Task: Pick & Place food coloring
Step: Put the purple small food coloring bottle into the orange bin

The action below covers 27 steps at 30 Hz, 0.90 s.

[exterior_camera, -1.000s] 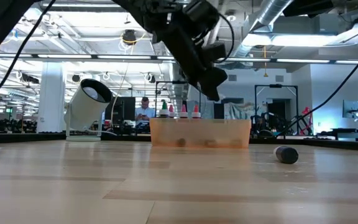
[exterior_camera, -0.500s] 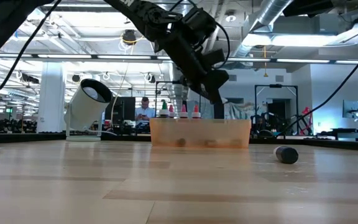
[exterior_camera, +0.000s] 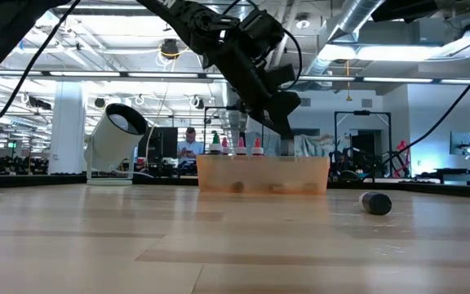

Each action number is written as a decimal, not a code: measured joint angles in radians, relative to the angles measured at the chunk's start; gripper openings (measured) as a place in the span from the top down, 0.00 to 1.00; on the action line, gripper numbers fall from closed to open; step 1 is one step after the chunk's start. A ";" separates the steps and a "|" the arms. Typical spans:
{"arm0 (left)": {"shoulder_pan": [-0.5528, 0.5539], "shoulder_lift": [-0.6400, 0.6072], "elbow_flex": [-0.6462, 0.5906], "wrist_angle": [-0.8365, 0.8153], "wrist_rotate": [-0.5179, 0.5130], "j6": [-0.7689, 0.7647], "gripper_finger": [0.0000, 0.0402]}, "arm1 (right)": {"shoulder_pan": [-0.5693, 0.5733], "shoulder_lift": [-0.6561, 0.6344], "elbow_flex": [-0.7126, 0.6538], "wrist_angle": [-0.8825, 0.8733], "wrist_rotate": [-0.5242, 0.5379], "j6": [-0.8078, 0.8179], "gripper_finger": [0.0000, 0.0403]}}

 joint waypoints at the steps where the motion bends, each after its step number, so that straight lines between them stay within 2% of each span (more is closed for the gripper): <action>1: 0.000 0.000 0.000 0.000 -0.005 0.000 0.68 | 0.000 0.000 0.000 0.000 0.000 0.000 0.67; 5: 0.000 0.000 0.000 -0.002 -0.064 -0.007 0.59 | 0.000 0.000 0.000 0.000 0.000 0.000 0.67; 8: 0.000 0.000 0.000 -0.010 -0.070 -0.013 0.56 | 0.000 0.000 0.000 0.000 0.000 0.000 0.67; 15: -0.041 -0.057 0.003 -0.073 -0.055 0.059 0.57 | -0.001 0.021 0.000 -0.001 -0.001 0.007 0.67; 17: -0.064 -0.085 0.024 -0.161 -0.047 0.069 0.59 | -0.002 0.039 0.000 0.000 -0.001 0.007 0.67; 22: -0.125 -0.168 0.086 -0.506 -0.036 0.055 0.61 | -0.016 0.097 0.000 0.000 -0.002 0.007 0.67; 27: -0.164 -0.227 0.089 -0.859 -0.011 -0.080 0.62 | -0.057 0.145 0.000 0.008 -0.002 0.008 0.67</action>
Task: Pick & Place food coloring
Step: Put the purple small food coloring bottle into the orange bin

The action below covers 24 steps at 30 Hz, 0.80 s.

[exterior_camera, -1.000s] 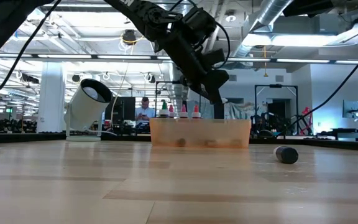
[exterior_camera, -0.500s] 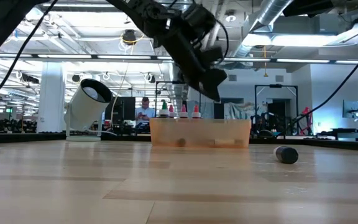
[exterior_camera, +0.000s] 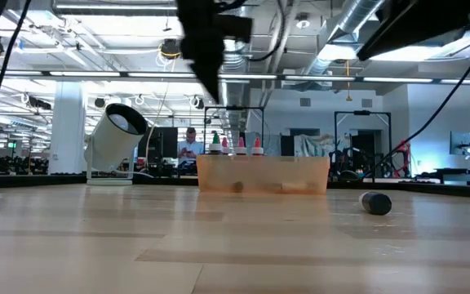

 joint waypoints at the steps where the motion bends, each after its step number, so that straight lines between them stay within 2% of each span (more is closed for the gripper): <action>1: -0.005 -0.005 0.000 -0.066 0.015 -0.038 0.62 | -0.009 0.007 0.000 0.000 0.000 0.000 0.67; 5: -0.032 -0.008 -0.017 -0.246 0.102 -0.154 0.62 | -0.047 0.031 0.000 0.007 -0.001 0.000 0.67; 8: -0.068 -0.008 -0.059 -0.227 0.168 -0.186 0.62 | -0.074 0.032 0.000 0.011 -0.012 0.000 0.67; 11: -0.104 -0.008 -0.103 -0.187 0.225 -0.149 0.62 | -0.096 0.032 0.000 0.018 -0.034 0.000 0.67; 15: -0.138 -0.007 -0.161 -0.083 0.209 -0.109 0.62 | -0.102 0.032 0.000 0.026 -0.049 -0.005 0.67; 24: -0.157 -0.005 -0.216 -0.050 0.096 -0.128 0.62 | -0.102 0.031 0.000 0.023 -0.053 -0.008 0.67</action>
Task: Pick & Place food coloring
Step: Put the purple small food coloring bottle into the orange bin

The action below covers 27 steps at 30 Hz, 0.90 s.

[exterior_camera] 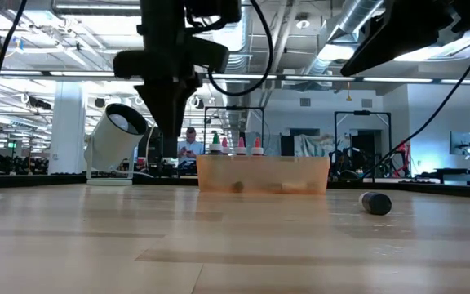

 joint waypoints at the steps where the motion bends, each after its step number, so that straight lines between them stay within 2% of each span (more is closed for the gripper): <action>1: -0.001 0.000 -0.008 0.011 -0.015 -0.003 0.62 | 0.000 0.000 0.000 -0.001 0.000 0.000 0.67; 7: -0.002 -0.013 -0.059 0.025 -0.161 -0.053 0.62 | 0.002 0.000 0.000 -0.021 -0.001 0.000 0.67; 9: -0.002 -0.042 -0.093 0.041 -0.182 -0.068 0.62 | 0.002 0.000 0.000 -0.029 -0.002 0.000 0.67; 16: -0.050 -0.273 -0.289 0.189 -0.209 -0.136 0.62 | -0.007 0.000 0.000 -0.031 -0.002 -0.024 0.67; 21: -0.134 -0.509 -0.507 0.424 -0.271 -0.174 0.62 | -0.020 -0.001 0.000 -0.024 -0.002 -0.026 0.67; 27: -0.236 -0.750 -0.792 0.857 -0.328 -0.108 0.62 | -0.042 -0.001 0.000 -0.012 -0.009 -0.026 0.67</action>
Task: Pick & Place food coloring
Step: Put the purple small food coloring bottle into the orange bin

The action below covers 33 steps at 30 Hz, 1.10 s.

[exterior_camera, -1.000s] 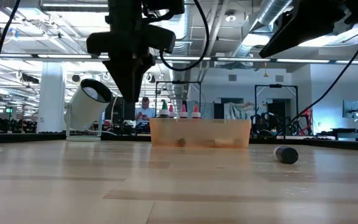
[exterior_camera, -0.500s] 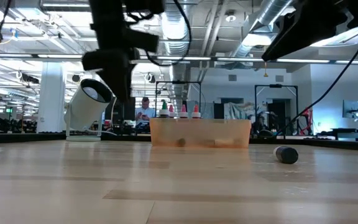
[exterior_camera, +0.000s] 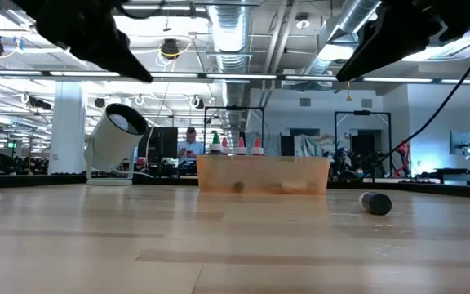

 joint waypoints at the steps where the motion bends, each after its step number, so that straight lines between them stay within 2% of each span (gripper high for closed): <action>1: -0.010 -0.029 -0.042 0.079 0.001 0.021 0.62 | -0.005 0.000 0.000 0.005 -0.015 0.000 0.67; 6: -0.045 -0.111 -0.205 0.383 0.006 0.103 0.62 | -0.026 0.000 0.000 0.037 -0.136 0.000 0.67; 10: -0.050 -0.128 -0.246 0.460 0.031 0.108 0.62 | -0.030 0.029 -0.014 0.078 -0.204 -0.001 0.67; 14: -0.050 -0.126 -0.250 0.473 0.117 0.106 0.62 | -0.036 0.094 -0.045 0.136 -0.274 -0.024 0.67; 17: -0.050 -0.126 -0.250 0.482 0.163 0.105 0.62 | -0.034 0.157 -0.050 0.159 -0.279 -0.026 0.67; 24: -0.050 -0.125 -0.249 0.495 0.169 0.106 0.62 | -0.033 0.271 -0.050 0.221 -0.335 -0.037 0.67; 28: -0.050 -0.125 -0.249 0.493 0.169 0.106 0.62 | -0.038 0.299 -0.049 0.234 -0.386 -0.019 0.67; 33: -0.050 -0.125 -0.249 0.493 0.169 0.107 0.62 | -0.025 0.329 -0.049 0.266 -0.394 -0.008 0.67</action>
